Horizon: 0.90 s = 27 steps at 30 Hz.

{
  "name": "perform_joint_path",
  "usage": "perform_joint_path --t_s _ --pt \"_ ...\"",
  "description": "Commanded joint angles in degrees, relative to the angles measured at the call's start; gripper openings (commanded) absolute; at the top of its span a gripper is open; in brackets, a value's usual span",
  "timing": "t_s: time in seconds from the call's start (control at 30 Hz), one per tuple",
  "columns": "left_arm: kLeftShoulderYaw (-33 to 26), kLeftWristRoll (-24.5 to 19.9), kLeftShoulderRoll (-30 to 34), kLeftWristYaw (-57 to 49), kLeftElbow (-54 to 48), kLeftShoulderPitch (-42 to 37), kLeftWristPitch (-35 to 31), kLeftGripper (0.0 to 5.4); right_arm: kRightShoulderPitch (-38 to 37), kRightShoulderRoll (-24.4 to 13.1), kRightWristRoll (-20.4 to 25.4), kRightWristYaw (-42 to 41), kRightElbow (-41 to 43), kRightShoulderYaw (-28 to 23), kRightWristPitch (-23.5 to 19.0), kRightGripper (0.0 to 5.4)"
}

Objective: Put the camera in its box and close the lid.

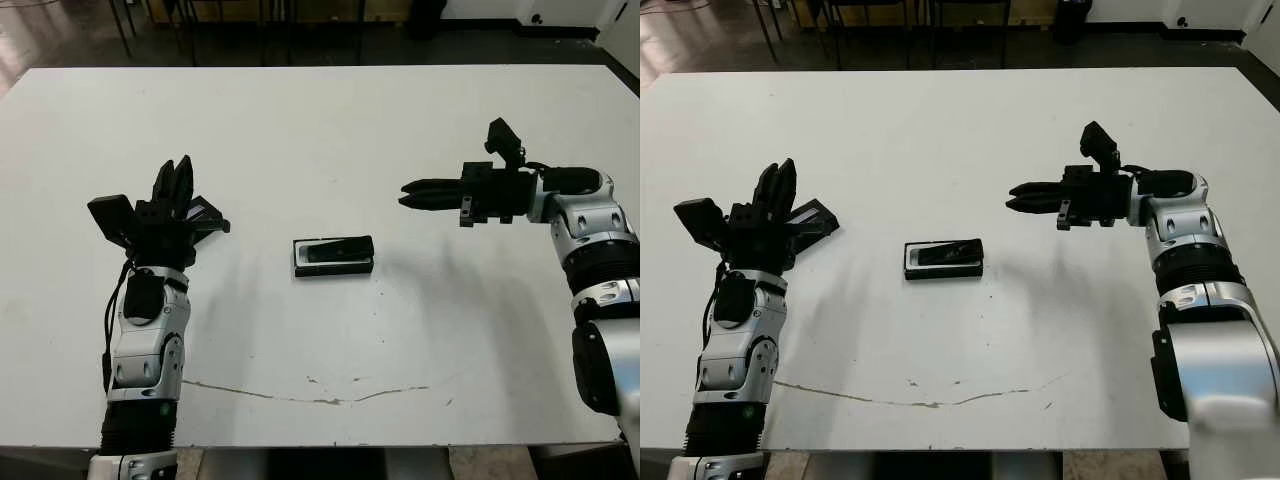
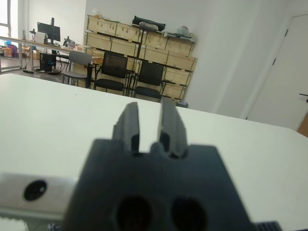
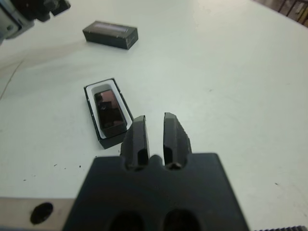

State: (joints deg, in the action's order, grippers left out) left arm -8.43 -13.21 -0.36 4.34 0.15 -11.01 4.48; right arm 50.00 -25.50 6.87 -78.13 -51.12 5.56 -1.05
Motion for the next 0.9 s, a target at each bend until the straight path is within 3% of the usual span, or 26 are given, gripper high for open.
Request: perform_joint_path --t_s 0.03,0.33,0.47,0.9 --pt "-0.15 0.43 0.38 -0.38 0.39 1.14 -0.8 0.0 -1.86 -0.2 -0.51 1.78 1.98 -0.13 0.77 0.0" --pt "-0.22 -0.2 0.11 -0.25 0.13 1.2 -1.16 0.0 -7.35 -2.05 -3.14 11.07 14.48 0.38 5.17 0.0" --pt "-0.1 0.18 0.12 -0.36 0.29 1.24 -0.88 0.0 -8.96 -3.33 -4.7 11.28 21.99 2.9 1.0 0.09" --pt "-0.13 0.26 0.2 -0.56 0.15 1.24 -1.15 0.0 -7.93 -2.94 -4.49 6.88 23.93 8.33 -3.61 2.77"
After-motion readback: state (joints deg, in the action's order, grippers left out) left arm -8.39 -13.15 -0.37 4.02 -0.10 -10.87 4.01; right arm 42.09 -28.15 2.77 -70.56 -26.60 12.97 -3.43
